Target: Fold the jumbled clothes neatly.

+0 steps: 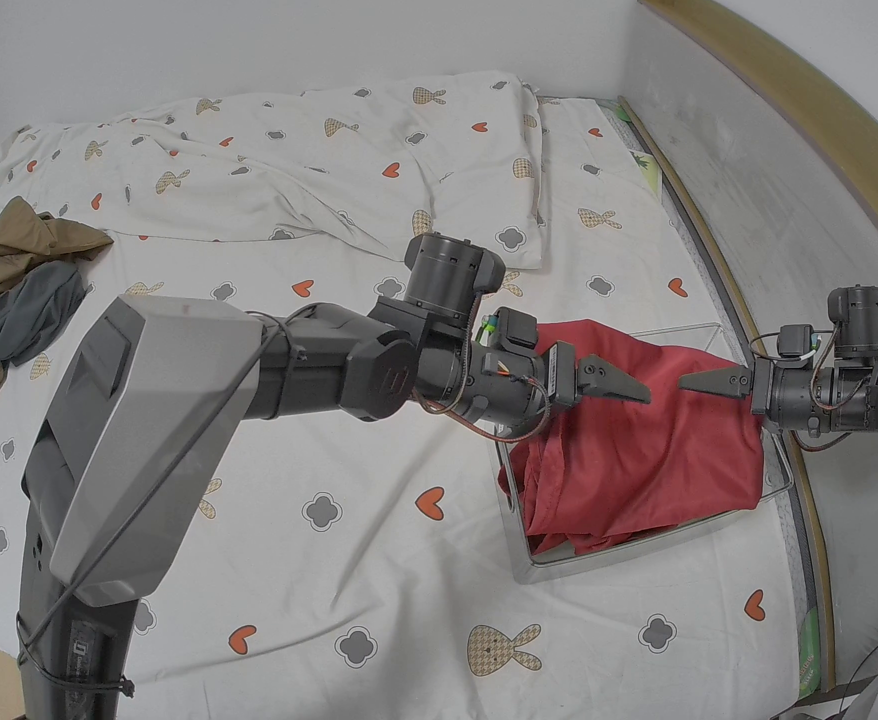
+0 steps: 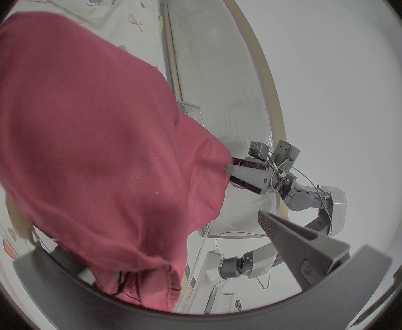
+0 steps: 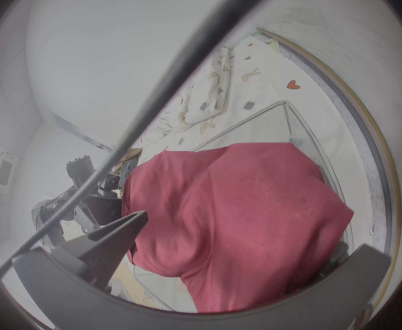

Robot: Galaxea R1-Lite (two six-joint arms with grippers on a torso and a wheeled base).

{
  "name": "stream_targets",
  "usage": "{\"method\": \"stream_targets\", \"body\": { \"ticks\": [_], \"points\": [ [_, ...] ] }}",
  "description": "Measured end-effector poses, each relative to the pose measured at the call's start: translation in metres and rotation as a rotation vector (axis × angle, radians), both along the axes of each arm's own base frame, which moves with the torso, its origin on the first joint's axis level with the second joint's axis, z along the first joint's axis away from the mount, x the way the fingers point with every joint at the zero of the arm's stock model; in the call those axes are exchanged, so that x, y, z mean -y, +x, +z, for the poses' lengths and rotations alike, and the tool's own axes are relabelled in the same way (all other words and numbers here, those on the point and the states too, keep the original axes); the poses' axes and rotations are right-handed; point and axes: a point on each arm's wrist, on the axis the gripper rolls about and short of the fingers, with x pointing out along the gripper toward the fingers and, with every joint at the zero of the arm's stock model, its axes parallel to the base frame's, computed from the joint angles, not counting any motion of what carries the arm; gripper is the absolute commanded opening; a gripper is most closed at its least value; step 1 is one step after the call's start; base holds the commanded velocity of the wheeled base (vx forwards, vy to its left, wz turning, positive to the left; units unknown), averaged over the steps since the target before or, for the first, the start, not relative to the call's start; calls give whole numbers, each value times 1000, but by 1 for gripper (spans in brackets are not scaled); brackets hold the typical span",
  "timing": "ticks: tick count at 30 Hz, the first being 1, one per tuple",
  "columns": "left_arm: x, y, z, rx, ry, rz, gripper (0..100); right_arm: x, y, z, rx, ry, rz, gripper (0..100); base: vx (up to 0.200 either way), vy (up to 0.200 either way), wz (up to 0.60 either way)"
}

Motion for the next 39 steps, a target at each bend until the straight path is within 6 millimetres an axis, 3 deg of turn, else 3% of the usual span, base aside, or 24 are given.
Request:
{"method": "stream_targets", "body": {
  "ticks": [8, 16, 23, 39],
  "points": [
    [-2, -3, 6, 26, 76, 46, 100, 3, -3, -2, -9, -1, -9, 100, 0, 0, 0],
    [-7, -13, 4, 65, 292, 150, 100, 5, -5, -3, 2, -32, -28, 100, 0, 0, 0],
    [-7, -25, 24, 118, 297, 139, 100, 4, -14, -5, 8, -101, -77, 100, 0, 0, 0],
    [-8, -36, 51, 210, 302, 200, 100, 2, -45, 30, 126, -101, -83, 100, 0, 0, 0]
  ]
}}
